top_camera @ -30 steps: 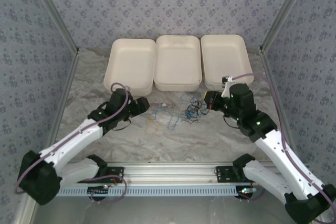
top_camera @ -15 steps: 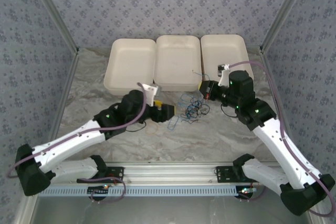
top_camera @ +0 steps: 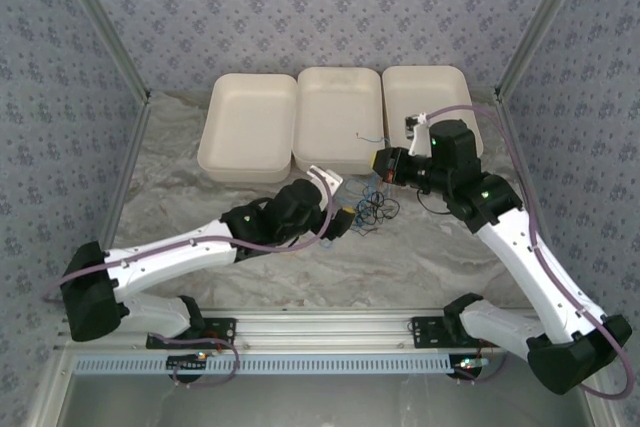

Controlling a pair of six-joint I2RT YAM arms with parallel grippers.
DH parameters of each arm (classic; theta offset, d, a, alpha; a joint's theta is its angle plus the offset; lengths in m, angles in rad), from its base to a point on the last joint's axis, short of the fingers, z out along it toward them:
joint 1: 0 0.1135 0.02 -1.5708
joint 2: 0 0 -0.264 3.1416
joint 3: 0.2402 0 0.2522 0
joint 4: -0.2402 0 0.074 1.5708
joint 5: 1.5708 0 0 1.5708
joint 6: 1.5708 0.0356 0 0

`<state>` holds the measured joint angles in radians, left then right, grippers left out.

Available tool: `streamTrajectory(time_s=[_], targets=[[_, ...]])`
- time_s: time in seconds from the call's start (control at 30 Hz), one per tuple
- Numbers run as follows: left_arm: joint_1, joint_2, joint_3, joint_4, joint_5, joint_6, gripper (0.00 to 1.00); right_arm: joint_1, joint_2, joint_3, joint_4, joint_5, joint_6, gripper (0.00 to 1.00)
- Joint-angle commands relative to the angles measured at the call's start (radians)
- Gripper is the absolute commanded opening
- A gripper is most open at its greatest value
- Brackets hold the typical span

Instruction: Untangle the cables

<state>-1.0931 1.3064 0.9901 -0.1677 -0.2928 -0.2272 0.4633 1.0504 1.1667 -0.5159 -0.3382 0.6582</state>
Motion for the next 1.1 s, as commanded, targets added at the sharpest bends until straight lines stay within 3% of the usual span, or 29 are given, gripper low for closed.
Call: streamTrajectory(time_s=[0.0,0.1,0.17,0.23,0.27,0.6,0.93,1.07], targets=[[-0.008,0.026,0.039,0.059,-0.089,0.055,0.87,-0.006,-0.003,0.056,-0.018,-0.037,-0.008,0.0],[-0.01,0.05,0.045,0.083,-0.081,0.065,0.78,-0.005,0.0,0.062,-0.018,-0.039,-0.008,0.0],[-0.011,0.063,0.053,0.086,-0.046,0.071,0.48,-0.007,0.003,0.069,-0.019,-0.037,-0.008,0.0],[-0.014,0.067,0.052,0.088,-0.015,0.07,0.03,-0.011,0.006,0.073,-0.015,-0.031,-0.009,0.0],[-0.018,0.065,0.047,0.091,-0.004,0.064,0.0,-0.011,0.006,0.074,-0.009,-0.027,-0.009,0.0],[-0.091,-0.021,-0.135,0.223,0.054,-0.06,0.0,-0.031,-0.005,0.054,0.22,0.032,-0.011,0.0],[-0.18,0.034,-0.139,0.309,0.058,-0.115,0.0,-0.027,-0.1,-0.127,0.61,0.053,-0.061,0.0],[-0.187,0.045,-0.148,0.346,0.075,-0.137,0.0,-0.022,-0.087,-0.121,0.607,0.038,-0.096,0.0]])
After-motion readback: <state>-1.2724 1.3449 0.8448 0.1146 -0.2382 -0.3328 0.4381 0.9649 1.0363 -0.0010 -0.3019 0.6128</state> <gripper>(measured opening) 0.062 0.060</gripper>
